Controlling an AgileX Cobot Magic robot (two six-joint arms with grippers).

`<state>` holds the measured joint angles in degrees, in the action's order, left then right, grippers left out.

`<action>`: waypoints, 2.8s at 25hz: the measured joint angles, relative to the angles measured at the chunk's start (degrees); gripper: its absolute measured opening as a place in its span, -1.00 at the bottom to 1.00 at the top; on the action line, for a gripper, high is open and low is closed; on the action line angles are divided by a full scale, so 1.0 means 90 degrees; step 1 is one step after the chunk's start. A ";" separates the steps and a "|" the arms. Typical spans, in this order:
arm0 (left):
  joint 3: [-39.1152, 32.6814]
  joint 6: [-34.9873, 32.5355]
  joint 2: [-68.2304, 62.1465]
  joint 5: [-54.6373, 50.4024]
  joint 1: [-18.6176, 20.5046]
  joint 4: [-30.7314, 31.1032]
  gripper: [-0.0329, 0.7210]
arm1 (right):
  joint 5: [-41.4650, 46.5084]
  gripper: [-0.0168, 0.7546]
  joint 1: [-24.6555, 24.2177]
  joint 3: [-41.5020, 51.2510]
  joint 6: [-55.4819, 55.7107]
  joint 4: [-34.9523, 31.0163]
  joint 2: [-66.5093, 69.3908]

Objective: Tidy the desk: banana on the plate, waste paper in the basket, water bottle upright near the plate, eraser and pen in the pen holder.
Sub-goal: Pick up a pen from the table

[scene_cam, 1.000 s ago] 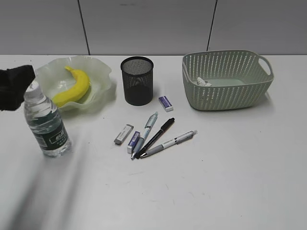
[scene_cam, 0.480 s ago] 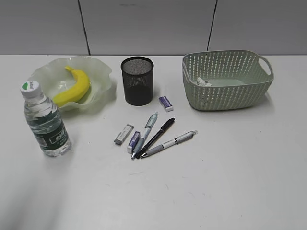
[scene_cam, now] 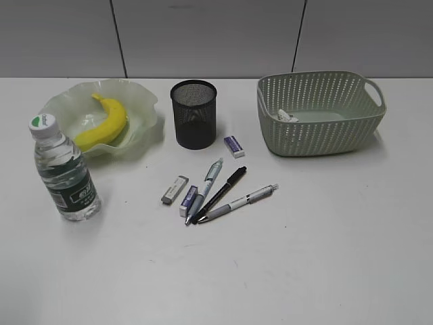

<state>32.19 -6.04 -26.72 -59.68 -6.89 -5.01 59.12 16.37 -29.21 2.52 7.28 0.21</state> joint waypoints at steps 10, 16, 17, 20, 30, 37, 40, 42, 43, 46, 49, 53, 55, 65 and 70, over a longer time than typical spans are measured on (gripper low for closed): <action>-0.0143 0.0945 0.1485 -0.0127 -0.0028 0.0668 0.17 | -0.0499 0.47 0.0000 -0.0130 -0.1550 -0.1166 0.1888; -0.0142 0.0945 0.1807 -0.0121 -0.0541 0.0739 0.11 | -0.1916 0.47 0.0000 -0.0551 -0.1968 -0.1794 0.4051; -0.0142 0.0945 0.1809 -0.0121 -0.0580 0.0762 0.10 | -0.2011 0.47 0.0000 -0.0670 -0.2177 -0.1974 0.4409; -0.0142 0.0945 0.1829 -0.0121 -0.0609 0.0821 0.10 | -0.2108 0.47 0.0000 -0.1140 -0.2700 -0.2479 0.5779; -0.0142 0.0945 0.2956 -0.0103 -0.0609 0.0852 0.09 | -0.1727 0.33 0.0776 -0.3427 -0.1607 -0.3130 0.9275; -0.0150 0.0945 0.3009 -0.0105 -0.0609 0.0858 0.09 | -0.0620 0.30 0.1385 -0.4768 0.2646 -0.2941 1.1149; -0.0150 0.0945 0.3009 -0.0105 -0.0609 0.0858 0.09 | -0.0571 0.30 0.1394 -0.4982 0.3751 -0.3133 1.1715; -0.0150 0.0945 0.3009 -0.0105 -0.0609 0.0858 0.09 | -0.0579 0.30 0.1394 -0.5168 0.4348 -0.3197 1.2045; -0.0150 0.0945 0.3009 -0.0105 -0.0609 0.0858 0.09 | -0.0592 0.30 0.1394 -0.5269 0.4642 -0.3207 1.2226; -0.0150 0.0945 0.3009 -0.0105 -0.0609 0.0858 0.09 | -0.0598 0.30 0.1394 -0.5552 0.5372 -0.3213 1.2745; -0.0150 0.0945 0.3009 -0.0105 -0.0609 0.0858 0.09 | -0.0592 0.30 0.1394 -0.5916 0.5774 -0.3213 1.3235; -0.0150 0.0945 0.3009 -0.0105 -0.0609 0.0858 0.09 | -0.0442 0.27 0.1394 -0.6407 0.6068 -0.3205 1.3779; -0.0150 0.0945 0.3009 -0.0105 -0.0609 0.0858 0.09 | -0.0385 0.25 0.1394 -0.6558 0.6158 -0.3205 1.3956; -0.0150 0.0945 0.3009 -0.0105 -0.0609 0.0858 0.09 | -0.0271 0.17 0.1396 -0.6740 0.6587 -0.2813 1.4274; -0.0150 0.0945 0.3009 -0.0105 -0.0609 0.0858 0.07 | -0.0518 0.04 0.1396 -0.6740 0.6670 -0.2627 1.4274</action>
<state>30.84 2.46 0.35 -60.62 -12.37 2.71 54.46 28.93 -89.86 62.54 -16.36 128.67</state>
